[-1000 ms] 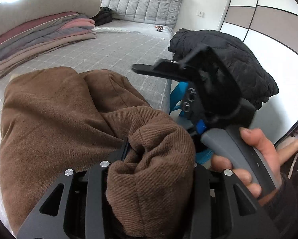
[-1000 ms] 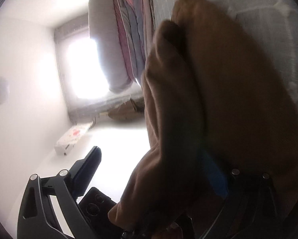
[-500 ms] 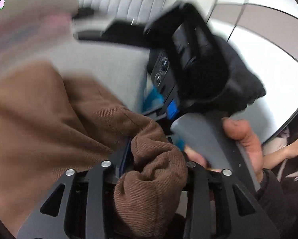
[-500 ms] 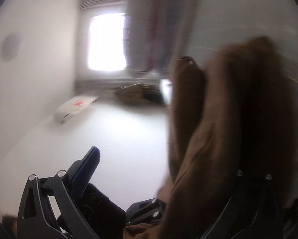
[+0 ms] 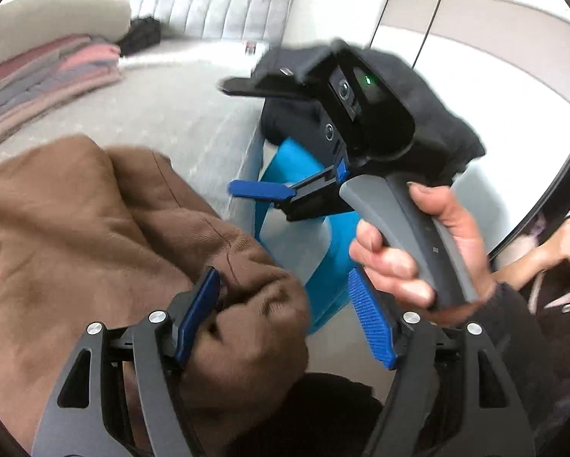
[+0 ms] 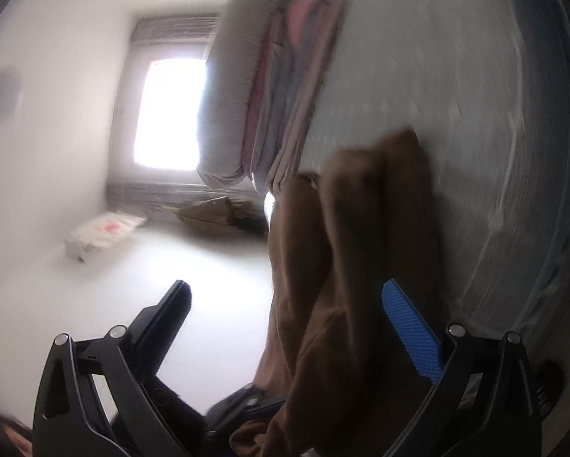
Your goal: Fold large clothes
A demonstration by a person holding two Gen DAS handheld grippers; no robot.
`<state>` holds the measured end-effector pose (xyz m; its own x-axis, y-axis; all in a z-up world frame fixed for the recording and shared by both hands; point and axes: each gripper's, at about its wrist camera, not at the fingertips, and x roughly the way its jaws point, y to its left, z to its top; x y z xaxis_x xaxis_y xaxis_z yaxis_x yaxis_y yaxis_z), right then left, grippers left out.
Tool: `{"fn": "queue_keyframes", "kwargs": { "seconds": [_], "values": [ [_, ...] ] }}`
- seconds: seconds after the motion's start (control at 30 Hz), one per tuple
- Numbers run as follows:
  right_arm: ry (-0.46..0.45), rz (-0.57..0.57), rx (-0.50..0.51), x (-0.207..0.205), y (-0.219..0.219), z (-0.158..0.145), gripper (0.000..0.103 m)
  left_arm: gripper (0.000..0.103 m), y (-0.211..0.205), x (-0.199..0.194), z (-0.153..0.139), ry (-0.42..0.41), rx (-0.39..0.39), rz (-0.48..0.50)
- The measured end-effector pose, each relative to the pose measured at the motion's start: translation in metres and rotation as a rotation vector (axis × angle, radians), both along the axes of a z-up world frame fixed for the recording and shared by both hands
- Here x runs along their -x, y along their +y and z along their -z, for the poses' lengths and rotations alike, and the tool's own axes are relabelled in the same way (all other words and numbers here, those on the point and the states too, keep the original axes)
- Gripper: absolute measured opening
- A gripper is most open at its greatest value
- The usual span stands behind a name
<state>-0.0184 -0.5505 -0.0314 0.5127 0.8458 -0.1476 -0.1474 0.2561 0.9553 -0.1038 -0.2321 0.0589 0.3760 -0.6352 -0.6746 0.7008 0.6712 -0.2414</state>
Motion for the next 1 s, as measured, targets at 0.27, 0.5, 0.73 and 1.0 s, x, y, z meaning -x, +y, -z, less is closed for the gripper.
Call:
{"fn": "queue_keyframes", "kwargs": {
  "seconds": [0.27,0.5,0.73,1.0],
  "values": [
    [-0.074,-0.136,0.068,-0.020,0.041,-0.054,0.097,0.073,0.022,0.016,-0.022,-0.072,-0.020,-0.006],
    [0.005,-0.247,0.193,-0.060,0.095,-0.064,0.097,0.073,0.023,0.023,-0.025,-0.124,-0.101,-0.024],
    [0.106,-0.284,0.233,-0.090,0.106,-0.033,0.097,0.073,0.089,0.012,-0.038,-0.124,-0.021,-0.129],
    [0.185,-0.333,0.237,-0.136,0.137,-0.010,0.097,0.076,0.187,-0.025,-0.041,-0.073,0.100,-0.362]
  ]
}}
